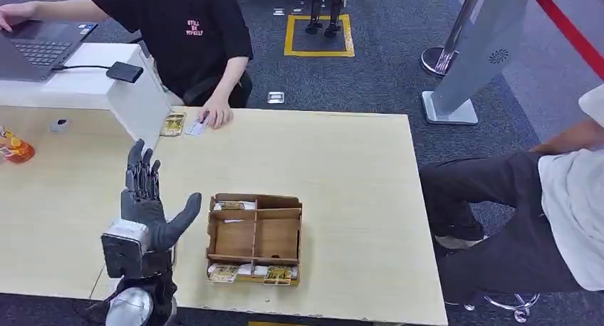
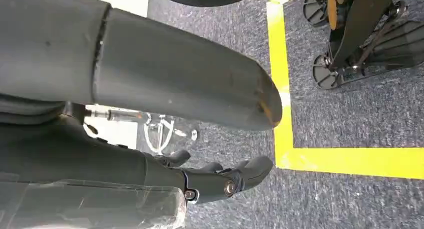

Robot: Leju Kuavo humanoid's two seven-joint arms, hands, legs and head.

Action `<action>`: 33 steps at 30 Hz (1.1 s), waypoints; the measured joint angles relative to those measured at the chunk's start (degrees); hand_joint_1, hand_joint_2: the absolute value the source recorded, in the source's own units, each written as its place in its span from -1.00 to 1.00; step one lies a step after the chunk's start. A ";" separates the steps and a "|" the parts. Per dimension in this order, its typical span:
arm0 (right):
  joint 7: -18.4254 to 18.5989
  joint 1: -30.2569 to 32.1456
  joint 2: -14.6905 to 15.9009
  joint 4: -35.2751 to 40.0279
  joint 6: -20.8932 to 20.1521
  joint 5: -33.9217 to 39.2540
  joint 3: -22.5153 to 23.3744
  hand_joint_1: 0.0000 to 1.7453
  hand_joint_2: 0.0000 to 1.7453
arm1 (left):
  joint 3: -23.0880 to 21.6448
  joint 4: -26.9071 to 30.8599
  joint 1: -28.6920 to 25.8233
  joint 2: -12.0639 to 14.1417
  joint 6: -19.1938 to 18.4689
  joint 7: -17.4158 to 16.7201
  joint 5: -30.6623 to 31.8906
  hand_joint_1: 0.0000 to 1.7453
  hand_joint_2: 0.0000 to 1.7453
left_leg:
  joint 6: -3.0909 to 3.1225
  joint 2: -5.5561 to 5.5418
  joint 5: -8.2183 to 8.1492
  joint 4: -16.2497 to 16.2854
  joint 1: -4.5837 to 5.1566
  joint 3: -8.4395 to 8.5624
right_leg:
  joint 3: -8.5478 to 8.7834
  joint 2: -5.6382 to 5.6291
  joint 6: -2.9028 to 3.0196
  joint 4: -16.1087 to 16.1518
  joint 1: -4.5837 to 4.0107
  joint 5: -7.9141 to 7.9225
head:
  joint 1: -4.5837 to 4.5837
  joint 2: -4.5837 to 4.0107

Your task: Pass the card to the sensor for recognition and then transmit it.

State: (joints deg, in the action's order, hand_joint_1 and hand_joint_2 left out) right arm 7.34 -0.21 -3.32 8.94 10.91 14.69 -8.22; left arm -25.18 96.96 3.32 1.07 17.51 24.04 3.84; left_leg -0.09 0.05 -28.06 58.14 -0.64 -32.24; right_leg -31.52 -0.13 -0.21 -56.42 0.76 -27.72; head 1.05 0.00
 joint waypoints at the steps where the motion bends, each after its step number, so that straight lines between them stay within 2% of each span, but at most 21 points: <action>1: -0.02 0.05 -0.09 -0.02 0.00 0.30 0.09 -1.00 -1.00 | -0.43 0.26 -0.49 0.56 1.30 0.00 3.87 -1.00 1.00 | 0.00 0.00 0.00 -0.01 0.00 -0.01 | 0.01 0.01 0.00 0.00 0.00 -0.01 | 0.00 0.00; 4: -0.09 0.19 -0.28 -0.02 0.00 0.87 0.79 -1.00 -1.00 | -2.16 1.11 -3.02 2.95 4.52 -0.66 15.65 -0.90 1.00 | -0.04 0.04 -0.03 -0.03 0.00 0.02 | 0.00 -0.04 0.01 0.00 0.00 -0.02 | 0.02 0.00; 5: -0.09 0.28 -0.35 -0.02 -0.02 1.02 0.96 -1.00 -1.00 | -2.70 1.37 -3.87 3.98 5.24 -0.94 18.70 -0.40 1.00 | -0.04 0.03 -0.04 -0.03 0.00 0.02 | 0.00 -0.04 0.01 0.00 0.00 -0.02 | 0.00 0.00; 6: -0.07 0.34 -0.48 -0.02 -0.04 1.16 1.11 -1.00 -1.00 | -3.32 1.55 -4.60 4.78 6.07 -1.40 22.24 -0.20 1.00 | -0.04 0.02 -0.04 -0.03 0.00 0.01 | 0.00 -0.02 0.00 0.00 0.00 -0.03 | 0.00 0.00; 7: -0.04 0.37 -0.50 -0.02 -0.09 1.20 1.22 -1.00 -1.00 | -3.69 1.62 -5.16 5.33 6.68 -1.66 24.65 -0.20 1.00 | -0.04 0.00 -0.03 -0.03 0.00 0.00 | 0.00 0.01 0.00 0.00 0.00 -0.04 | -0.02 0.00; 8: -0.04 0.37 -0.55 -0.02 -0.09 1.27 1.33 -1.00 -1.00 | -4.04 1.84 -5.73 6.03 7.34 -2.08 26.85 0.58 1.00 | -0.05 0.01 -0.04 -0.03 0.00 0.01 | 0.00 0.01 0.00 0.00 0.00 -0.04 | 0.00 0.00; 11: -0.04 0.40 -0.68 -0.02 -0.22 1.33 1.46 -1.00 -1.00 | -5.07 2.14 -6.87 8.13 8.04 -2.84 30.96 0.74 1.00 | -0.06 0.01 -0.05 -0.04 0.00 0.02 | 0.00 -0.01 0.00 0.00 0.00 -0.04 | 0.00 0.00; 14: -0.26 0.39 -0.68 -0.02 -0.79 1.35 1.64 -1.00 -1.00 | -5.99 2.49 -7.46 10.32 7.58 -3.61 33.08 0.58 1.00 | -0.06 0.01 -0.04 -0.04 0.00 0.02 | 0.01 -0.01 0.00 0.00 0.00 -0.04 | 0.00 0.00; 15: -0.44 0.40 -0.70 -0.02 -0.87 1.35 1.66 -1.00 -1.00 | -6.16 2.49 -7.54 11.06 7.12 -3.78 33.47 0.36 1.00 | -0.07 0.01 -0.04 -0.04 0.00 0.02 | 0.01 -0.01 0.00 0.00 0.00 -0.03 | 0.00 0.00; 17: -0.46 0.39 -0.70 -0.02 -0.98 1.33 1.66 -1.00 -1.00 | -6.31 2.67 -7.59 12.70 5.94 -3.80 33.69 0.34 1.00 | -0.07 0.01 -0.04 -0.04 0.00 0.03 | 0.01 -0.01 0.00 0.00 0.00 -0.03 | 0.00 0.00; 18: -0.48 0.40 -0.70 -0.02 -1.05 1.31 1.66 -1.00 -1.00 | -6.36 2.95 -7.59 13.51 5.04 -3.78 33.58 0.16 1.00 | -0.07 0.01 -0.04 -0.04 0.00 0.03 | 0.01 -0.01 0.00 0.00 0.00 -0.03 | 0.00 0.00; 21: -0.50 0.40 -0.68 -0.02 -1.11 1.18 1.66 -1.00 -1.00 | -6.71 3.41 -7.55 15.52 2.97 -3.65 33.56 0.06 1.00 | -0.07 0.01 -0.04 -0.04 0.00 0.03 | 0.01 -0.01 0.00 0.00 0.00 -0.03 | 0.00 0.00; 22: -0.52 0.40 -0.68 -0.02 -1.20 1.16 1.66 -1.00 -1.00 | -6.84 3.50 -7.54 16.09 2.42 -3.61 33.67 -0.18 1.00 | -0.07 0.01 -0.04 -0.04 0.00 0.03 | 0.01 -0.01 0.01 0.00 0.00 -0.03 | 0.00 0.00; 23: -0.55 0.40 -0.68 -0.02 -1.29 1.16 1.66 -1.00 -1.00 | -6.99 3.56 -7.54 16.65 1.88 -3.61 33.71 -0.02 1.00 | -0.07 0.01 -0.04 -0.04 0.00 0.03 | 0.01 -0.01 0.01 0.00 0.00 -0.03 | 0.00 0.00; 27: -0.61 0.37 -0.68 -0.02 -1.53 1.00 1.66 -1.00 -1.00 | -7.86 3.60 -6.83 18.86 -2.29 -3.65 34.56 -0.04 1.00 | -0.07 0.01 -0.04 -0.04 0.00 0.03 | 0.01 -0.01 0.01 0.00 0.00 -0.03 | -0.02 0.00; 30: -0.61 0.36 -0.68 -0.02 -1.88 0.94 1.66 -1.00 -1.00 | -8.79 3.60 -6.04 20.68 -5.21 -3.76 34.63 -0.18 1.00 | -0.07 0.02 -0.04 -0.04 0.00 0.03 | 0.00 -0.01 0.00 0.00 0.00 -0.03 | 0.00 0.00; 33: -0.59 0.35 -0.61 -0.02 -2.08 0.65 1.66 -1.00 -1.00 | -9.81 3.60 -4.82 22.51 -8.01 -3.96 35.55 -0.14 1.00 | -0.07 0.01 -0.03 -0.04 0.00 0.03 | 0.01 0.00 0.00 0.00 0.00 -0.03 | 0.00 0.00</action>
State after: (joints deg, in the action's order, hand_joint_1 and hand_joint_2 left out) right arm 6.75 0.13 -3.93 8.92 8.83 15.34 -6.56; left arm -34.99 100.56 -1.49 23.59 9.50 20.09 39.39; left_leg -0.15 0.06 -28.10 58.10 -0.65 -32.20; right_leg -31.51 -0.13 -0.21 -56.42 0.76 -27.75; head 1.05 0.00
